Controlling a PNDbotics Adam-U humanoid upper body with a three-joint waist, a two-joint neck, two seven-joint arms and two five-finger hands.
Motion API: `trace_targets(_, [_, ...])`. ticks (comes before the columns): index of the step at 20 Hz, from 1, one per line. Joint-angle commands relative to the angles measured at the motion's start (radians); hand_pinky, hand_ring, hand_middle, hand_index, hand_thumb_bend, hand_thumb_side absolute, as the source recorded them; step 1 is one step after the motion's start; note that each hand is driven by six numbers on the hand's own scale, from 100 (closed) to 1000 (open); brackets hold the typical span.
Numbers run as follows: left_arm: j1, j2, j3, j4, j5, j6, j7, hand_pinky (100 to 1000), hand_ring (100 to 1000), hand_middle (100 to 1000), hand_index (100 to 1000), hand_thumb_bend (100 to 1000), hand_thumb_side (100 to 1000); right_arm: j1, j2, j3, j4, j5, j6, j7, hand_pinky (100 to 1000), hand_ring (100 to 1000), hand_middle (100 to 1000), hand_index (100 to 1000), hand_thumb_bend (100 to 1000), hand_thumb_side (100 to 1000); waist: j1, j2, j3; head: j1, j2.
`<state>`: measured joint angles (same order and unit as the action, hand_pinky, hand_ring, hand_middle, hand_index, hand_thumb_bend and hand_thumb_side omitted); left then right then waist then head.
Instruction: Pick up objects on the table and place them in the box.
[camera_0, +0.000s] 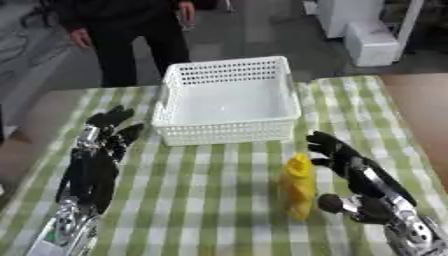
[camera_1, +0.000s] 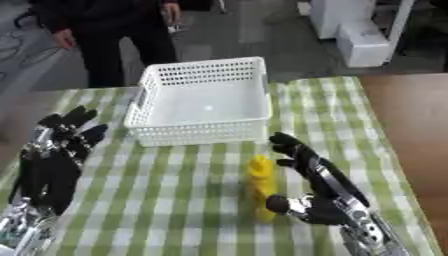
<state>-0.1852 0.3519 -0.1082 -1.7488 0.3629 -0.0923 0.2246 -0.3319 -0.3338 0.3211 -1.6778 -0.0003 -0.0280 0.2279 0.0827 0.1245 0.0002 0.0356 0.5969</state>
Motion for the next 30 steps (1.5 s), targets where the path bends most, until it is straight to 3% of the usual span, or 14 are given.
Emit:
trace_targets(1, [-0.011,0.019,0.013,-0.017,0.002,-0.001,0.003,917,815,862,943,100,1000,-0.021,0.001,0.003,-0.005,0.027,0.005,0.006,902,960,958,1000,1000,501,-0.005,-0.008,0.003,-0.005,-0.009])
trace_targets(11, [-0.016,0.02,0.013,-0.018,0.003,-0.001,0.003,916,815,862,943,101,1000,-0.034,0.012,0.007,0.011,0.109,0.007,-0.003,912,958,955,1000,1000,517,-0.006,-0.004,0.009,-0.005,-0.013])
trace_targets(25, [-0.023,0.018,0.013,-0.018,0.003,-0.001,0.002,914,814,861,942,103,1000,-0.058,0.034,0.028,0.032,0.119,0.037,-0.008,907,951,952,1000,1000,516,-0.009,-0.001,0.02,-0.007,-0.021])
trace_targets(28, [-0.025,0.017,0.014,-0.019,0.004,-0.002,0.004,913,814,861,942,104,1000,-0.067,0.04,0.032,0.039,0.116,0.041,-0.015,894,940,943,1000,1000,510,-0.01,0.0,0.024,-0.008,-0.023])
trace_targets(30, [-0.026,0.017,0.015,-0.019,0.005,-0.002,0.004,914,814,861,942,105,1000,-0.074,0.045,0.034,0.043,0.114,0.04,-0.026,831,898,921,1000,1000,506,-0.011,0.001,0.028,-0.01,-0.024])
